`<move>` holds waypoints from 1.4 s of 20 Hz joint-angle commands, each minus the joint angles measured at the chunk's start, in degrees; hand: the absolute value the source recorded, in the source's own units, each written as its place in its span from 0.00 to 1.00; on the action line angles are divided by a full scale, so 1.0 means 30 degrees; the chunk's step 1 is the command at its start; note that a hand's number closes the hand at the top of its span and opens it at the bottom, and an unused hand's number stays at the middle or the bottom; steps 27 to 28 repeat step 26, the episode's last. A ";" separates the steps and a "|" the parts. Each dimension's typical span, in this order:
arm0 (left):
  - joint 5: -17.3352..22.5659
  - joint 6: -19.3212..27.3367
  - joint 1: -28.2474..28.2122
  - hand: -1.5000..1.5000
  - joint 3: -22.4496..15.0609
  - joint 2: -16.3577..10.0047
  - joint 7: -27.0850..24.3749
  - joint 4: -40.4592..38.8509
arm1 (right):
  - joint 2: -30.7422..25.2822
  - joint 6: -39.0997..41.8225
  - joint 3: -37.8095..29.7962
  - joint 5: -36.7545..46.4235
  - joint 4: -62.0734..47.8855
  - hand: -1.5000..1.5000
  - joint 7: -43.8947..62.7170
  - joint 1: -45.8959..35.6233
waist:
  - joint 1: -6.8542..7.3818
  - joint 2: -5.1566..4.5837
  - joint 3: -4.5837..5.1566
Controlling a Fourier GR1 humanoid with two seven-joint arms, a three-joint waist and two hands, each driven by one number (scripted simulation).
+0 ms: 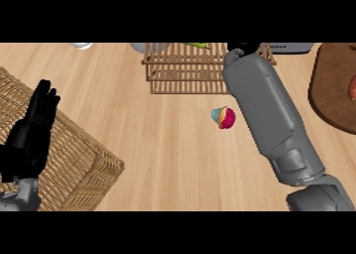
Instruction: Pick the pear from the placemat and place it in the tiered shelf
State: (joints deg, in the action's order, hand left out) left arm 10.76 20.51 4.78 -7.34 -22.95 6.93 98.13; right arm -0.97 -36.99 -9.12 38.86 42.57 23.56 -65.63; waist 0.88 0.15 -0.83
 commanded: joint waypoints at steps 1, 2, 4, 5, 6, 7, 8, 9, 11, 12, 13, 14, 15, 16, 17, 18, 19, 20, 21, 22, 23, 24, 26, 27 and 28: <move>-0.0371 0.0367 -0.0054 0.50 -0.0400 0.0826 0.0463 -0.0500 | -0.0458 -0.0382 -0.0270 -0.0146 0.1556 0.00 0.0888 -0.0187 | -0.0344 -0.0001 0.0276; -0.0108 0.0206 -0.1280 0.50 -0.0398 0.0830 -0.0067 0.0463 | -0.1013 -0.0241 -0.0642 -0.0474 0.1743 0.00 0.0746 0.0458 | -0.0250 0.0014 0.0275; 0.0185 -0.0126 -0.0510 0.50 0.0214 0.0765 -0.0790 -0.1532 | -0.1241 -0.0013 -0.0239 0.0043 0.3576 0.00 0.2179 0.0912 | -0.0754 0.0110 0.0288; -0.0004 0.0141 0.0124 0.50 0.0050 0.0589 0.0071 -0.1244 | -0.1714 -0.0044 -0.0682 -0.0162 0.3713 0.00 0.2420 0.1426 | -0.0800 0.0088 0.0276; 0.0259 0.0089 -0.0457 0.50 0.0241 0.0759 -0.0459 -0.1187 | -0.1117 -0.0421 -0.0009 0.0656 0.4641 0.00 0.3531 0.1599 | -0.0743 0.0128 0.0288; 0.0566 -0.0187 -0.0446 0.50 0.0618 0.0096 0.0064 -0.0838 | -0.1503 0.0166 -0.0219 0.0555 0.5560 0.00 0.4573 0.2126 | -0.0982 0.0229 0.0284; 0.0255 0.0196 -0.1229 0.50 0.0199 0.0473 -0.0242 -0.0325 | -0.2257 0.0954 -0.0533 -0.0007 0.6322 0.00 0.4254 0.3108 | -0.0933 0.0217 0.0275; 0.0269 -0.0043 -0.0822 0.50 0.0288 0.0360 -0.0336 -0.0667 | -0.2599 0.1281 -0.0538 0.0218 0.7082 0.00 0.5212 0.2850 | -0.0899 0.0178 0.0282; 0.0095 0.0222 -0.0192 0.50 0.0534 0.0488 -0.0567 -0.1662 | -0.2687 0.1908 -0.0267 0.0308 0.9304 0.00 0.6168 0.4447 | -0.1311 0.0223 0.0287; 0.0915 -0.0343 -0.0888 0.50 0.0693 0.0054 0.0118 -0.0445 | -0.3624 0.3166 -0.0604 -0.0521 1.0481 0.00 0.5943 0.5045 | -0.1215 0.0267 0.0274; 0.0345 -0.0019 -0.1251 0.50 0.0517 0.0047 -0.0200 -0.0148 | -0.3536 0.3064 -0.0424 -0.0142 1.1809 0.00 0.6687 0.6061 | -0.1133 0.0259 0.0275; 0.0090 0.0361 -0.1326 0.50 0.0076 0.0469 -0.0118 -0.0126 | -0.4074 0.4073 -0.0819 -0.1199 1.2761 0.00 0.6322 0.6961 | -0.1236 0.0253 0.0265; 0.0127 0.0433 0.0567 0.50 0.0097 0.0243 0.1352 -0.0630 | -0.4262 0.4811 -0.0577 -0.1297 1.3444 0.00 0.6650 0.6952 | -0.1196 0.0153 0.0264; 0.0264 0.0351 -0.0952 0.50 0.0418 0.0359 -0.0160 -0.0599 | -0.4189 0.5303 -0.0233 -0.1165 1.5243 0.00 0.7362 0.8402 | -0.1320 0.0257 0.0281; 0.0133 0.0613 -0.0589 0.50 0.0214 0.0447 0.0365 -0.0742 | -0.4298 0.5717 -0.0539 -0.2116 1.6612 0.00 0.7160 0.9062 | -0.1406 0.0241 0.0269; 0.0790 -0.0109 -0.1125 0.50 0.0852 -0.0028 -0.0030 -0.0050 | -0.4884 0.6355 -0.0869 -0.2281 1.7414 0.00 0.7926 0.9359 | -0.0951 0.0168 0.0278; 0.0590 -0.0042 -0.1235 0.50 0.0481 0.0203 -0.0172 -0.0527 | -0.5281 0.7239 -0.1041 -0.3283 1.8519 0.00 0.7216 1.0717 | -0.1230 0.0193 0.0271; 0.0823 -0.0328 -0.0849 0.50 0.0683 0.0287 -0.0362 -0.0919 | -0.5212 0.7062 -0.1113 -0.2952 1.9677 0.00 0.8180 1.0973 | -0.1011 0.0124 0.0282; 0.0877 -0.0670 -0.0962 0.50 0.0822 -0.0007 -0.0422 -0.0396 | -0.5348 0.7484 -0.1319 -0.3755 2.0269 0.00 0.7427 1.2045 | -0.0798 0.0078 0.0274; 0.0730 -0.0428 -0.0284 0.50 0.1030 0.0124 -0.0492 -0.1203 | -0.5776 0.7691 -0.2142 -0.4793 2.0744 0.00 0.6464 1.3025 | -0.0888 0.0040 0.0267; 0.0642 -0.0312 -0.1215 0.50 0.0368 0.0611 -0.0229 -0.0171 | -0.6113 0.7984 -0.2425 -0.4819 2.0704 0.00 0.7097 1.2572 | -0.0589 0.0027 0.0271; 0.0185 -0.0206 -0.1562 0.50 0.0286 0.0386 -0.0422 0.0051 | -0.6227 0.8666 -0.2552 -0.5306 2.2358 0.00 0.7843 1.3436 | -0.0657 0.0064 0.0272; 0.0671 -0.0635 -0.1500 0.50 0.0581 0.0260 0.0020 0.0306 | -0.6408 0.8947 -0.3087 -0.6118 2.3302 0.00 0.7735 1.3893 | -0.0503 0.0033 0.0273; 0.0671 -0.0635 -0.1500 0.50 0.0581 0.0260 0.0020 0.0306 | -0.6408 0.8947 -0.3087 -0.6118 2.3302 0.00 0.7735 1.3893 | -0.0503 0.0033 0.0273; 0.0671 -0.0635 -0.1500 0.50 0.0581 0.0260 0.0020 0.0306 | -0.6408 0.8947 -0.3087 -0.6118 2.3302 0.00 0.7735 1.3893 | -0.0503 0.0033 0.0273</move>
